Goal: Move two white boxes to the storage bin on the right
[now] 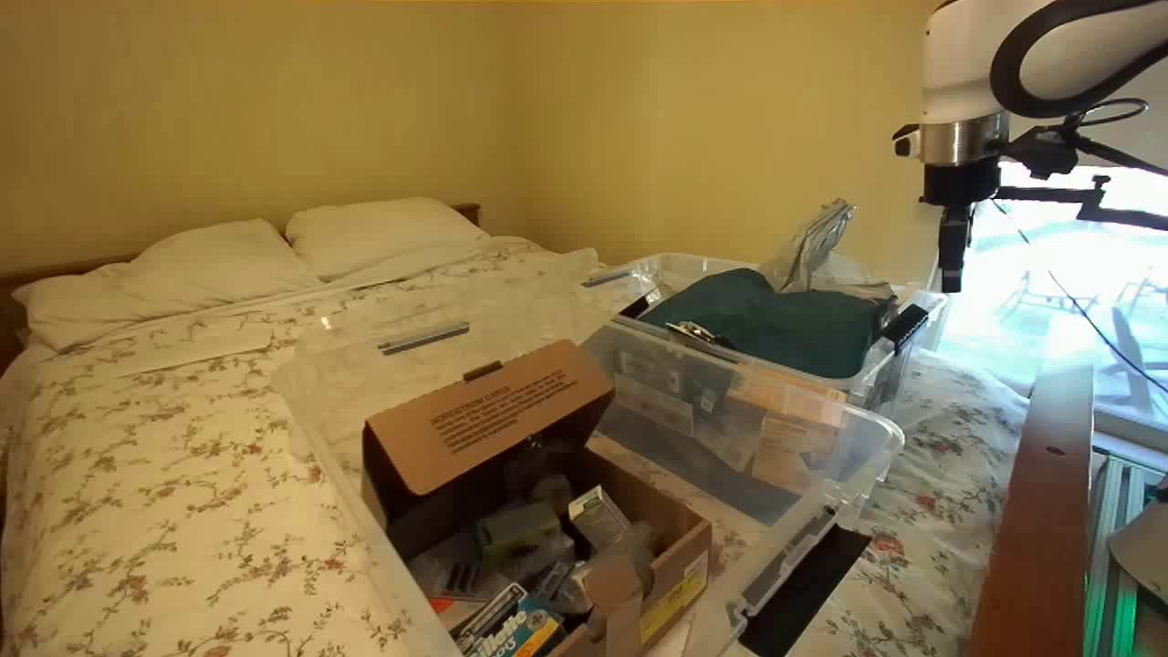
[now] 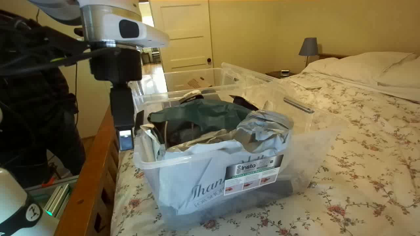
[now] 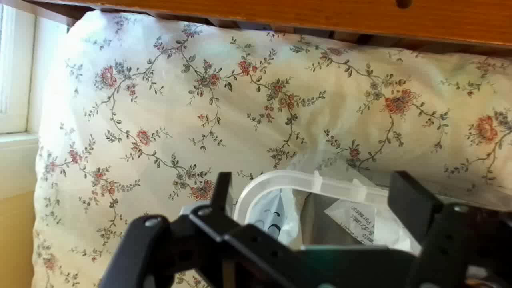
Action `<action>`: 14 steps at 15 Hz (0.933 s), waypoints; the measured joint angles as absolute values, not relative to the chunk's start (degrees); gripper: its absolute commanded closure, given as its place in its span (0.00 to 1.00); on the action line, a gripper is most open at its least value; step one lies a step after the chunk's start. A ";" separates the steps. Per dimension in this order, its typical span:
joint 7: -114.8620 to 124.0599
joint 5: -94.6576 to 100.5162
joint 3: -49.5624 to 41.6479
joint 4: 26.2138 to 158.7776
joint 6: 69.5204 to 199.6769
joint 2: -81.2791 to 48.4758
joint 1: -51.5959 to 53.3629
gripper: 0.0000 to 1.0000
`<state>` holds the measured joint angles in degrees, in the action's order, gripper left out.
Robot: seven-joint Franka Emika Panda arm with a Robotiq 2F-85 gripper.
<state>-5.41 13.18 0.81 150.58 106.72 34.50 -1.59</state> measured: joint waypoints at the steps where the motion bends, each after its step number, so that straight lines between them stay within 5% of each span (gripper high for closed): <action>1: -5.41 13.18 0.81 150.58 106.73 34.50 -1.59 0.00; 10: -5.37 13.03 0.79 150.58 107.31 34.47 -1.36 0.00; 14: -3.37 10.85 3.38 149.53 117.00 32.88 3.17 0.00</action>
<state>-3.37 10.85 3.38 149.53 117.00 32.88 3.17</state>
